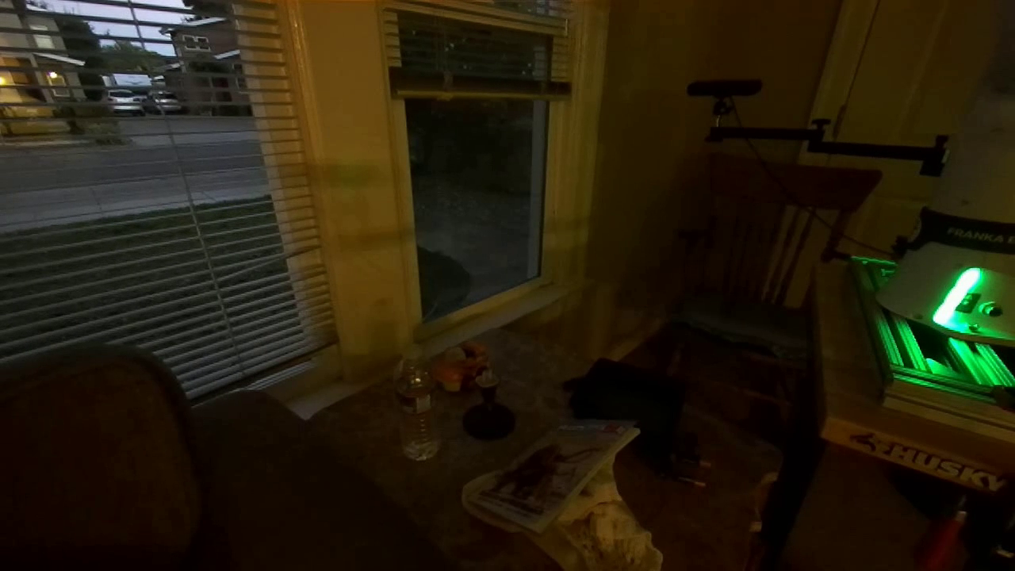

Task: Open the blinds on the right window.

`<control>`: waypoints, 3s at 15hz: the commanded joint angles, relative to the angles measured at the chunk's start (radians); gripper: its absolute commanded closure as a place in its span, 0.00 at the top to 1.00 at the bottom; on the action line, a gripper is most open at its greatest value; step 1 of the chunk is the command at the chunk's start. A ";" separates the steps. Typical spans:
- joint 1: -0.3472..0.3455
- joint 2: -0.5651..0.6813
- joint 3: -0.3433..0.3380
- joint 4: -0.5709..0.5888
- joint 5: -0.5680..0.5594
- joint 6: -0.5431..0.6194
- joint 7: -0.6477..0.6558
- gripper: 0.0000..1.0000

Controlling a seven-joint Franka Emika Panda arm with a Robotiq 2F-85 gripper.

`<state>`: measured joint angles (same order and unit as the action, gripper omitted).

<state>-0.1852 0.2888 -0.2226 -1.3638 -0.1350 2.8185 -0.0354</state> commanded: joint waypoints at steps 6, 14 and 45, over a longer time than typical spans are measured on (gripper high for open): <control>-0.037 0.085 0.047 0.155 0.052 -0.067 -0.020 0.72; -0.022 0.019 0.035 0.111 0.017 -0.159 -0.021 1.00; -0.043 -0.023 0.063 0.047 0.051 -0.200 -0.097 0.27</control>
<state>-0.2190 0.2902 -0.1800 -1.2828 -0.1183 2.6115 -0.0935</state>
